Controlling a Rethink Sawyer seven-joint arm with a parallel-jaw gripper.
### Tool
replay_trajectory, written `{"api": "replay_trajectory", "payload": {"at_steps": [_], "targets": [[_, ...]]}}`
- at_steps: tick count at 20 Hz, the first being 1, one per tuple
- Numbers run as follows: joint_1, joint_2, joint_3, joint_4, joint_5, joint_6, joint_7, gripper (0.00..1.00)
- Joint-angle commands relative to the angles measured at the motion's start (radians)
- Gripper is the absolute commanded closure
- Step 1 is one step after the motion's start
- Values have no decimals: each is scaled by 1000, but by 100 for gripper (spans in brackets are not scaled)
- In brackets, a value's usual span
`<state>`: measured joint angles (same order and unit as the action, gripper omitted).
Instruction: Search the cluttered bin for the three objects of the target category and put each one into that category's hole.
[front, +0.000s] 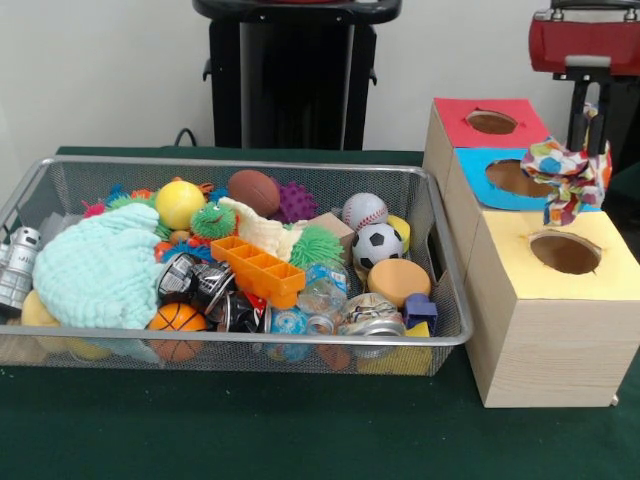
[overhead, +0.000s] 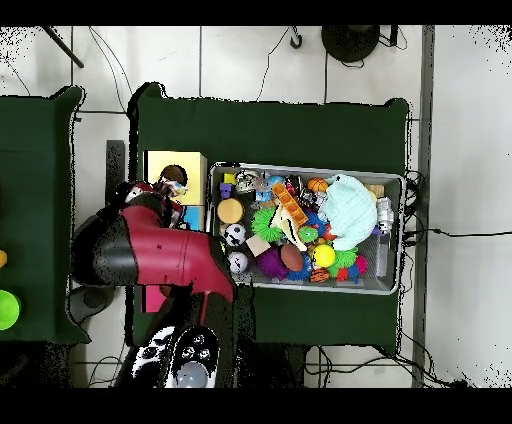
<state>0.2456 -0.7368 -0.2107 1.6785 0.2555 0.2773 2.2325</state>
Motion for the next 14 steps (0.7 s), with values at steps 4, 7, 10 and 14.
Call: {"api": "replay_trajectory", "payload": {"at_steps": [4, 7, 10, 14], "targets": [[41, 48, -19, -56, 16, 151, 176, 100], [49, 53, -23, -50, 13, 146, 174, 100], [54, 55, -22, -38, 14, 127, 172, 100], [80, 34, -61, -46, 6, 142, 176, 100]]}}
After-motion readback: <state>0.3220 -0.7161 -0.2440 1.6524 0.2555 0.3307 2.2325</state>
